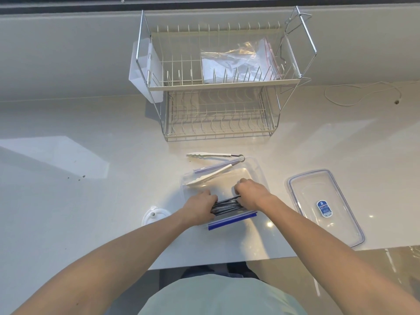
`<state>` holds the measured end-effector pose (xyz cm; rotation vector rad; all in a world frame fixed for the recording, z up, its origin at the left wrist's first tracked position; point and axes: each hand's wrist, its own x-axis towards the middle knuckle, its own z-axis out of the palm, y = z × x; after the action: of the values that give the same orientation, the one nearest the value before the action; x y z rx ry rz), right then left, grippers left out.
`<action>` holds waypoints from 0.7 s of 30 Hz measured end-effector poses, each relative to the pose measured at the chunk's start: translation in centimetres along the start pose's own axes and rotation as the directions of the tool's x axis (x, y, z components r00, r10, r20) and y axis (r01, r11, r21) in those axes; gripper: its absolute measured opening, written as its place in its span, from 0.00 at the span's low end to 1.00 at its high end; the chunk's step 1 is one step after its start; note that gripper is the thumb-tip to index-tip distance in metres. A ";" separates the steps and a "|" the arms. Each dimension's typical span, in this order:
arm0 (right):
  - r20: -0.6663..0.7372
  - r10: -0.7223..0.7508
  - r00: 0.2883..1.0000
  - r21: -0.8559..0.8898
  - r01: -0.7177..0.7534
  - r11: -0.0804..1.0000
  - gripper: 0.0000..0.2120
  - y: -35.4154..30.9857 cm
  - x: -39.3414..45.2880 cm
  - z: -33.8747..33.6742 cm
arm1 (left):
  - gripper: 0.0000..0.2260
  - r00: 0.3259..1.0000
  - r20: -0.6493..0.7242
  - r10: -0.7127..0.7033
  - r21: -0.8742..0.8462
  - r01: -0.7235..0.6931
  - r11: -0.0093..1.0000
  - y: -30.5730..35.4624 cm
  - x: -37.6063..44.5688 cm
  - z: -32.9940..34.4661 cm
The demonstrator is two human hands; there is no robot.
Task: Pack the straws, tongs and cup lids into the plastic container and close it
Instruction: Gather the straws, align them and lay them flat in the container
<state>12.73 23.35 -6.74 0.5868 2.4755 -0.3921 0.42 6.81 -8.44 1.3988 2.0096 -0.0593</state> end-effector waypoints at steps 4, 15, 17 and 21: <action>0.076 0.021 0.997 -0.006 -0.020 1.000 0.10 -0.2 -0.1 0.3 | 0.16 1.000 -0.024 0.018 0.063 -0.016 0.998 -0.2 0.1 0.6; 0.087 0.098 0.991 0.096 -0.106 0.990 0.06 -0.2 -1.0 0.4 | 0.18 0.996 -0.017 0.089 0.060 -0.088 0.994 -2.3 1.1 -1.1; 0.094 0.117 0.989 0.122 -0.128 0.984 0.03 -0.6 -1.2 0.5 | 0.18 0.994 -0.010 0.108 0.087 -0.106 0.990 -2.7 1.2 -1.9; 0.116 0.148 0.982 0.186 -0.168 0.968 0.04 -1.4 -1.6 0.8 | 0.21 0.991 0.019 0.135 0.108 -0.136 0.985 -3.2 1.2 -2.7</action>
<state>13.64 21.30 -6.27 0.8186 2.2897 -0.5904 -3.87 7.48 -8.09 1.5972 1.9209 -0.1186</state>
